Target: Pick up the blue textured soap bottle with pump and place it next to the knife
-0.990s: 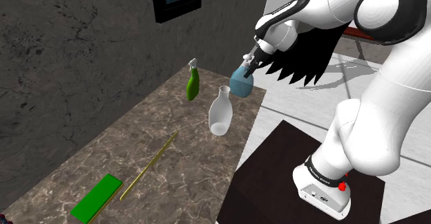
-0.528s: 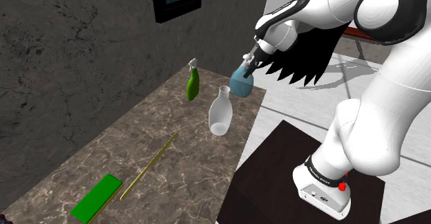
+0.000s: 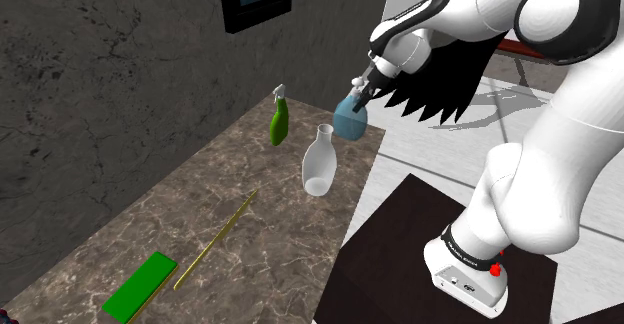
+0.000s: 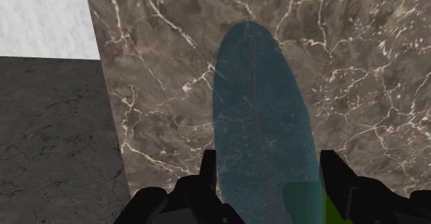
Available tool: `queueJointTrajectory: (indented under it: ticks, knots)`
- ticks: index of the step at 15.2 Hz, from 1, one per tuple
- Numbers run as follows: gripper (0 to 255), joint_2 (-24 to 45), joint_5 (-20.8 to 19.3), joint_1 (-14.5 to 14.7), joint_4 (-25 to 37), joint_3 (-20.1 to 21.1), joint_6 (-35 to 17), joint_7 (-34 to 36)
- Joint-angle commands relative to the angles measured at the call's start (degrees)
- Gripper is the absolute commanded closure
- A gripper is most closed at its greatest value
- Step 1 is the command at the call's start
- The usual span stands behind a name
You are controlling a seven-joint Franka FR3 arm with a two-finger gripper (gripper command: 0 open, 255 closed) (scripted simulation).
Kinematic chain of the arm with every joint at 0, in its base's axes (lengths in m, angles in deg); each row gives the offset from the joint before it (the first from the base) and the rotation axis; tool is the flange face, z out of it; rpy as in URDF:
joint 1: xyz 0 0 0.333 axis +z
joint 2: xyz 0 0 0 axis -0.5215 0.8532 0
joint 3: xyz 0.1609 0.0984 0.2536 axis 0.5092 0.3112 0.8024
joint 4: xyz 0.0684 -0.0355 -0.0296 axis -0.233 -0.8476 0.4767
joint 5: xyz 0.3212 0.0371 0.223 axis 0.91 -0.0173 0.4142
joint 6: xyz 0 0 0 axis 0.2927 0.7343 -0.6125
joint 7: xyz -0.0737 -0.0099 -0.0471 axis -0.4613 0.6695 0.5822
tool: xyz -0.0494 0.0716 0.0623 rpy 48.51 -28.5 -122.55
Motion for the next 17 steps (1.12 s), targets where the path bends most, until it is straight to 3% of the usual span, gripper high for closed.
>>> queueJointTrajectory:
  ticks: [1, 9, 17]
  knots:
    - [255, -1.31, -1.91, 0.33, 0.11, -0.27, 0.38, 1.59]
    - [255, -7.38, -10.81, 0.67, 1.74, -0.40, 3.31, 9.17]
    - [255, -12.00, -17.27, -0.19, 4.48, 0.99, 7.50, 15.17]
